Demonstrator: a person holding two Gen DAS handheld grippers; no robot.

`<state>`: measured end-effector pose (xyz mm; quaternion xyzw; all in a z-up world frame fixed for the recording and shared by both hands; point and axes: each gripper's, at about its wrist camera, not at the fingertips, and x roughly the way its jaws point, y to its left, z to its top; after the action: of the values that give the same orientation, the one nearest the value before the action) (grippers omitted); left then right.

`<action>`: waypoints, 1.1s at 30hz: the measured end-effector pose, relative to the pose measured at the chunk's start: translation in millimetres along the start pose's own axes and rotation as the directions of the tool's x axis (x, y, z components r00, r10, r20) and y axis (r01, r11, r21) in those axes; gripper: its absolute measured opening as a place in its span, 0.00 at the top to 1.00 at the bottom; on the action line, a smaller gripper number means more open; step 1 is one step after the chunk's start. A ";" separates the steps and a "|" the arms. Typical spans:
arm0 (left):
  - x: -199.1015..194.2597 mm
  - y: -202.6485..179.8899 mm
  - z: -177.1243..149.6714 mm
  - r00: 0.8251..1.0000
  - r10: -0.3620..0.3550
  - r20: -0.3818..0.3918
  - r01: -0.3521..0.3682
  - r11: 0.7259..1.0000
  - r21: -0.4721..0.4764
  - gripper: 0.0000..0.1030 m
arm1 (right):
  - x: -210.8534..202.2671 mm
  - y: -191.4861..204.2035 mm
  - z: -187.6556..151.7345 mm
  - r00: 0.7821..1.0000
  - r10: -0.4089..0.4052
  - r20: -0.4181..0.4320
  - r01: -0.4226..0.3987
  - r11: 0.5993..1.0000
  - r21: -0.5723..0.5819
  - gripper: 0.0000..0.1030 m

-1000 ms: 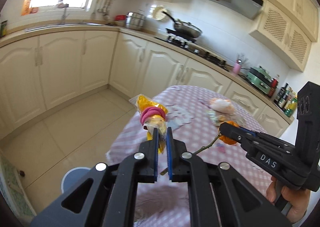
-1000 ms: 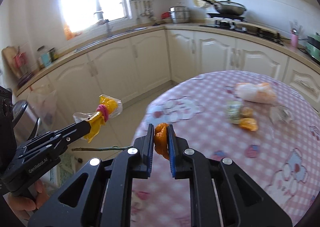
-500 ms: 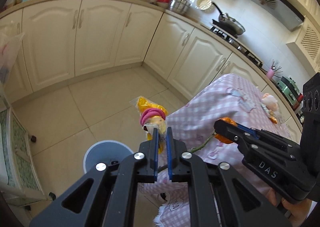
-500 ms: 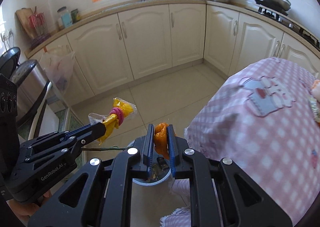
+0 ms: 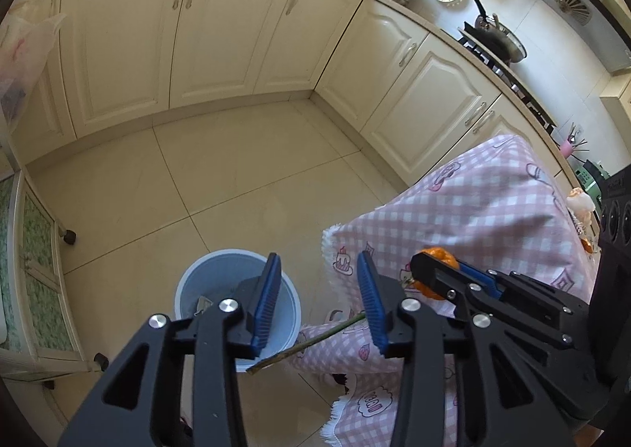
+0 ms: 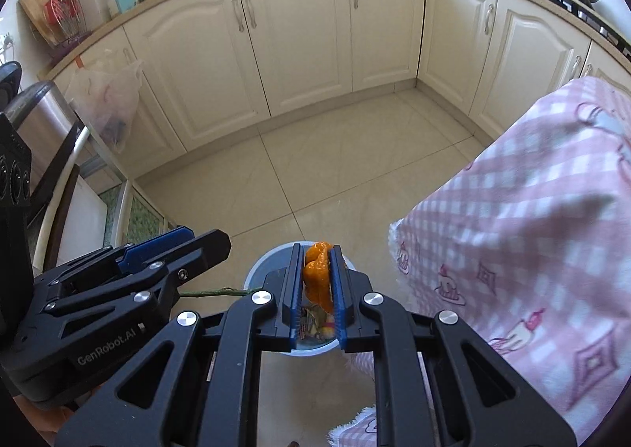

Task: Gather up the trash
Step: 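Carry both items over the blue bucket and open both tools, then move both open tools back over the table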

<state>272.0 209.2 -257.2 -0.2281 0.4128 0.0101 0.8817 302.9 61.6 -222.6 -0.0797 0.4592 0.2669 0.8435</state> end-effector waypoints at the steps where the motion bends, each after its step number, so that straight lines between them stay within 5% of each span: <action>1: 1.3 2.3 -1.1 1.000 0.002 -0.004 -0.002 1.000 -0.004 0.62 | 2.3 0.6 0.1 1.000 0.001 -0.005 -0.001 1.000 0.000 0.88; 17: -15.5 22.9 12.2 0.998 0.036 0.061 -0.032 0.998 -0.055 0.58 | 11.8 22.1 18.6 0.999 0.034 0.021 -0.034 0.999 -0.030 0.87; 22: -24.9 23.7 19.3 0.996 0.039 0.082 -0.034 0.997 -0.067 0.56 | 4.5 24.9 25.1 0.998 0.021 0.059 -0.018 0.999 -0.045 0.75; 33: -48.7 -41.0 24.6 0.993 -0.043 0.105 0.039 0.998 0.044 0.55 | -65.4 -23.1 19.4 0.987 -0.048 0.155 0.048 0.999 0.007 0.68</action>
<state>266.1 190.9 -191.7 -0.2174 0.3606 -0.0046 0.9070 300.7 24.8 -160.7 -0.0683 0.3903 0.2513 0.8831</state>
